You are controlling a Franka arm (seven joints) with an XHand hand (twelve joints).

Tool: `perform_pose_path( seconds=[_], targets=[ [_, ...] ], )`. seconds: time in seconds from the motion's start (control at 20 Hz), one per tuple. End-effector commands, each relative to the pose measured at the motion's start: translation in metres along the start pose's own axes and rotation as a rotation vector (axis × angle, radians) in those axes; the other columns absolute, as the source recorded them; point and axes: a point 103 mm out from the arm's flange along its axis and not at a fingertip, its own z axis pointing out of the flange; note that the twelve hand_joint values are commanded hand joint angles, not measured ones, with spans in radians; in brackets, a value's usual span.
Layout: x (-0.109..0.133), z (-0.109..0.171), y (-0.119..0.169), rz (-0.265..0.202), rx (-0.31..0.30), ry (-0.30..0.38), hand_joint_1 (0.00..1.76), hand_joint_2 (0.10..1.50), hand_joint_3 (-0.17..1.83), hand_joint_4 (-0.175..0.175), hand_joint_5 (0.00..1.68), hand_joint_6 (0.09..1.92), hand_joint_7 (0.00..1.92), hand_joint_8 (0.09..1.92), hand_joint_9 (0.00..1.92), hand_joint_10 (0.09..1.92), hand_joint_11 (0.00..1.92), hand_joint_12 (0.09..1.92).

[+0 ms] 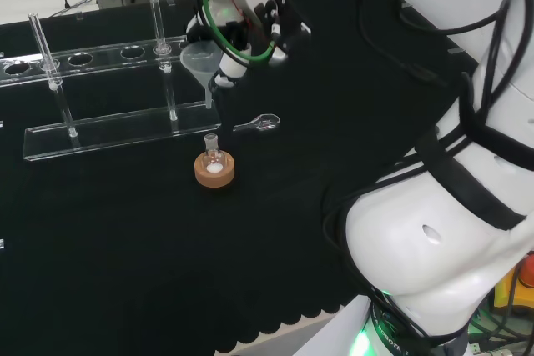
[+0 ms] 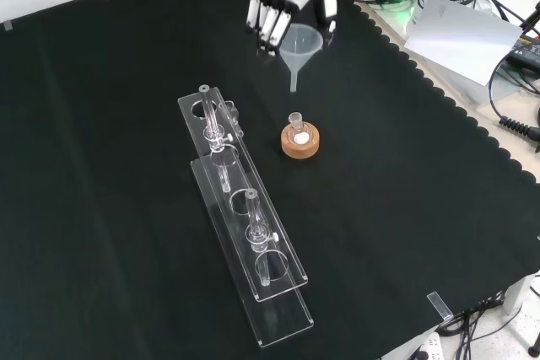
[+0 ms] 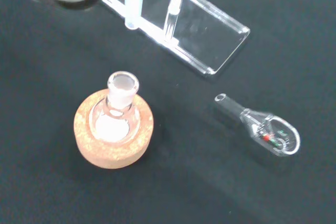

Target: Put the funnel back on the funnel stand.

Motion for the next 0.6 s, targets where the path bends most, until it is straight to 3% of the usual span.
perform_pose_path(
  seconds=[0.05, 0.6],
  targets=[
    [-0.008, -0.029, -0.012, 0.030, -0.009, -0.019, 0.90, 0.70, 0.64, 0.043, 0.86, 0.76, 0.72, 0.53, 1.17, 0.21, 0.93, 1.03],
    [-0.054, -0.067, 0.014, 0.117, -0.050, 0.050, 0.90, 0.70, 0.64, 0.034, 0.84, 0.76, 0.72, 0.54, 1.17, 0.20, 0.94, 1.03]
  ],
)
